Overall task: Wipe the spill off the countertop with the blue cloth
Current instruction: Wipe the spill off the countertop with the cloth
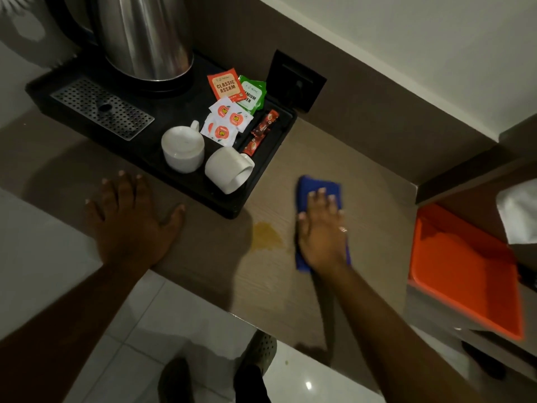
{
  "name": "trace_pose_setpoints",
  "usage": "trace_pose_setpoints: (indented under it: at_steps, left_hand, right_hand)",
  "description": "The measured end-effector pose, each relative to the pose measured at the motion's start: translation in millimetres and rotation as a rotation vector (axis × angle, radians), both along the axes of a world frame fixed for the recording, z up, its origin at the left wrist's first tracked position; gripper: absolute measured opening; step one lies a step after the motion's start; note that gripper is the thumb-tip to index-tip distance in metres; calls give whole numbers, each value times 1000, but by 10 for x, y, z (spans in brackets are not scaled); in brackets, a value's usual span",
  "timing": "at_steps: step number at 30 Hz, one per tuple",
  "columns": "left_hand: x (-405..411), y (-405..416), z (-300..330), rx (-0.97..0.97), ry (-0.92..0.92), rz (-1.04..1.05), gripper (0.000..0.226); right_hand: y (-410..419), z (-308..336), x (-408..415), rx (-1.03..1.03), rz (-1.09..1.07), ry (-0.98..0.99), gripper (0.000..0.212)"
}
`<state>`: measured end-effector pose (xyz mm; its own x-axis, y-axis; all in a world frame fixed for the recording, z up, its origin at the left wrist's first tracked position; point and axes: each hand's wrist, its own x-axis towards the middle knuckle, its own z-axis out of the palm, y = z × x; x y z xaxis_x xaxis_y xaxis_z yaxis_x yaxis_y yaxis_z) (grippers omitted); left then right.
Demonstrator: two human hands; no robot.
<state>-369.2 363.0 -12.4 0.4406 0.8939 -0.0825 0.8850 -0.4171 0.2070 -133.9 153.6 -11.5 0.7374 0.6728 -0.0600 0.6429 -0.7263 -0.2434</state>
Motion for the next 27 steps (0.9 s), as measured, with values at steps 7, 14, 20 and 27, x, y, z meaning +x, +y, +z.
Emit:
trace_pose_setpoints:
  at_steps: [7,14,20,27]
  left_hand:
    - [-13,28,-31,-4,-3,-10,99]
    - [-24,33,-42,-3,-8,4,98]
    - [-35,18,-75,2,-36,0,97]
    - [-31,34,-122,27,-47,4,97]
  right_hand:
    - [-1043,140,360,-43,136,29,54]
    - [132,17,-136,9,57,28,55]
    - [-655,127,435,-111,525,-33,54]
    - [203,-3,-241,10,162,30,54]
